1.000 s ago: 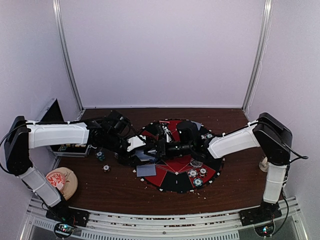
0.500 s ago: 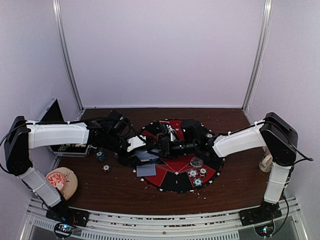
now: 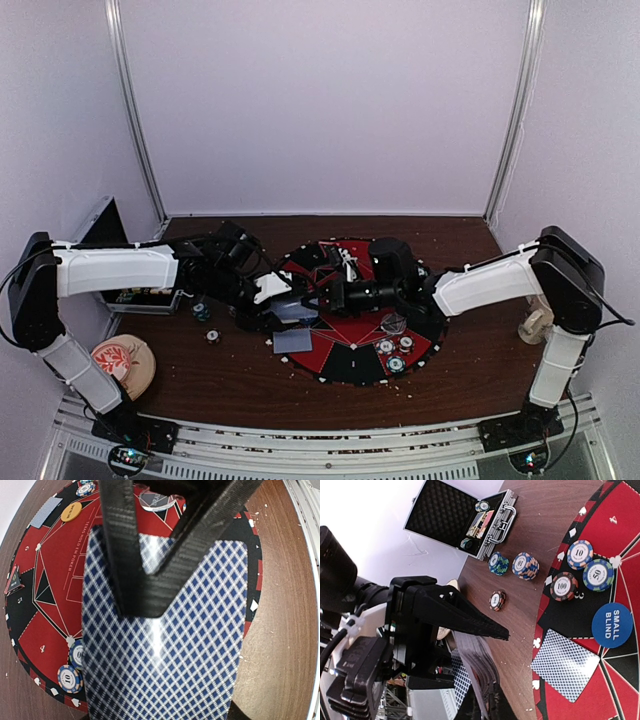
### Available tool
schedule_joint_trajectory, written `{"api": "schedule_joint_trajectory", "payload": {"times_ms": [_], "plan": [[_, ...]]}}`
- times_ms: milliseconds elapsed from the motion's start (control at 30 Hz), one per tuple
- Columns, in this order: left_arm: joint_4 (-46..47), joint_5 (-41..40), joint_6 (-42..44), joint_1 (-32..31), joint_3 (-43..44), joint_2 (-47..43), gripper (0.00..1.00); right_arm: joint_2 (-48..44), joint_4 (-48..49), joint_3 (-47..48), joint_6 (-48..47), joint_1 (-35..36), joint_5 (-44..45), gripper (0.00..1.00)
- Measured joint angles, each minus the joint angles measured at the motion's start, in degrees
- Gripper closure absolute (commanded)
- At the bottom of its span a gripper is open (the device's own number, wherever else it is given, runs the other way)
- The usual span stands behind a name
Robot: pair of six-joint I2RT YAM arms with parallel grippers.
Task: Distribute texas hold em gaming equipment
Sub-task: Pick up the poker card from the face-down deck piles.
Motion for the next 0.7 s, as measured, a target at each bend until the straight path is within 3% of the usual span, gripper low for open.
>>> {"api": "schedule_joint_trajectory", "payload": {"times_ms": [400,700], "plan": [[-0.2,0.2,0.0,0.0,0.0,0.0,0.47,-3.2,4.5,-4.8,2.5,-1.3,-1.2,1.00],[-0.5,0.8,0.0,0.0,-0.1,0.0,0.48,-16.2,7.5,-17.3,4.3,-6.5,2.5,1.00]]}}
